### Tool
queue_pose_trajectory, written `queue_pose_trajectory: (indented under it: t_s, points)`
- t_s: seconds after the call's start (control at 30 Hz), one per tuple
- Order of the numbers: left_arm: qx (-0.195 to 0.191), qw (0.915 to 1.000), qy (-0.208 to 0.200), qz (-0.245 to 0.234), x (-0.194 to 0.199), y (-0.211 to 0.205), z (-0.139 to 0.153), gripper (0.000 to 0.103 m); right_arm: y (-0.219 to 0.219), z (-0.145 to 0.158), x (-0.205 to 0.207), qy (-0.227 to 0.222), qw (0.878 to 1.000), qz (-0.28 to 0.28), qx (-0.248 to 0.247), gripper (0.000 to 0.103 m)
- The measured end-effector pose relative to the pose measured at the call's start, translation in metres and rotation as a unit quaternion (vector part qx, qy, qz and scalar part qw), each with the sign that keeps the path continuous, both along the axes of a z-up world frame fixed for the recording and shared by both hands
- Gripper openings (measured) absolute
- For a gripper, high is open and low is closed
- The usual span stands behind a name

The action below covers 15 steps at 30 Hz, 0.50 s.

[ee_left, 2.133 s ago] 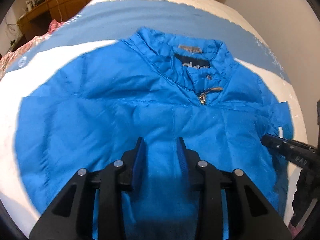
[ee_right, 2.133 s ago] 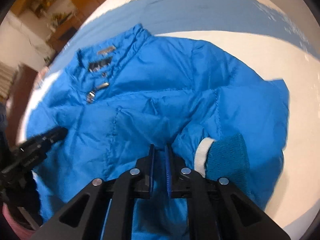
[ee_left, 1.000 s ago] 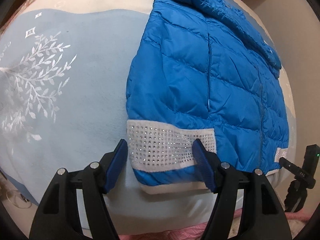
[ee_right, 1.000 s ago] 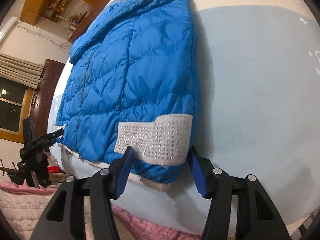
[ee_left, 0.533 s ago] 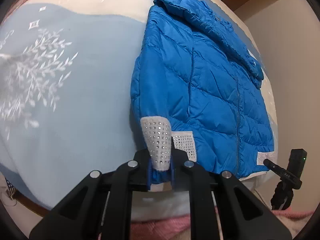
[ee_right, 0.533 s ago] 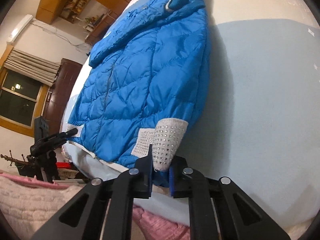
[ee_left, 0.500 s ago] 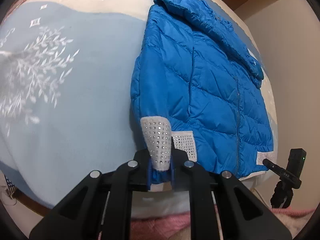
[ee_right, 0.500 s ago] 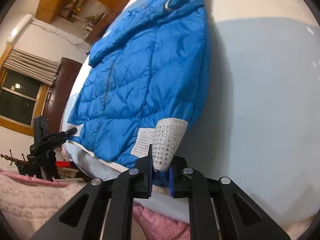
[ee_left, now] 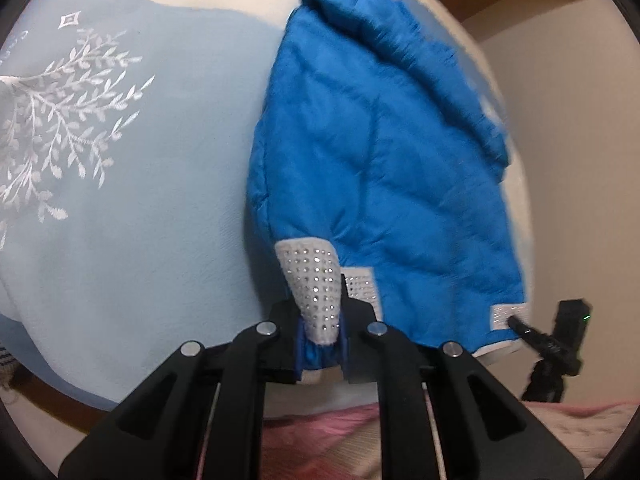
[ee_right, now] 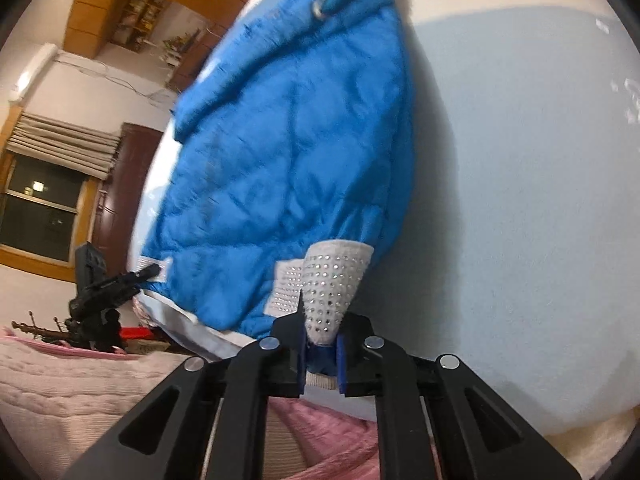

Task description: Fold large clothes

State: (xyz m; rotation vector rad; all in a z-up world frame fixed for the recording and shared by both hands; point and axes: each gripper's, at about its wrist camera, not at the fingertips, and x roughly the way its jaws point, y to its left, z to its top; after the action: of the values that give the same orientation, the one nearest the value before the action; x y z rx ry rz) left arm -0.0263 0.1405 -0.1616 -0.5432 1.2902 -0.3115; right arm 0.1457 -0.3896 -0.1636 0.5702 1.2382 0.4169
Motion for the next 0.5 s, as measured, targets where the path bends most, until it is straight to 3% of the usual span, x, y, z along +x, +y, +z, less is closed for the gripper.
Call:
queue_pose_trajectory:
  t_s: [0.13,0.27,0.5]
  points:
    - [-0.050,0.9979,-0.041,0.009,0.014,0.002,0.037,0.010,0.007,0.036,0.013,-0.040,0.999,0.007,-0.017,0.010]
    - [-0.067,0.9936,-0.091,-0.004,0.042,-0.004,0.076,0.010,0.006,0.074,0.042,-0.073,0.997,0.008,-0.020,0.009]
    - [-0.076,0.9847,-0.155,-0.021,0.108,-0.016,0.121,0.010,-0.018,0.112,0.112,-0.104,0.995,-0.009,0.007,0.009]
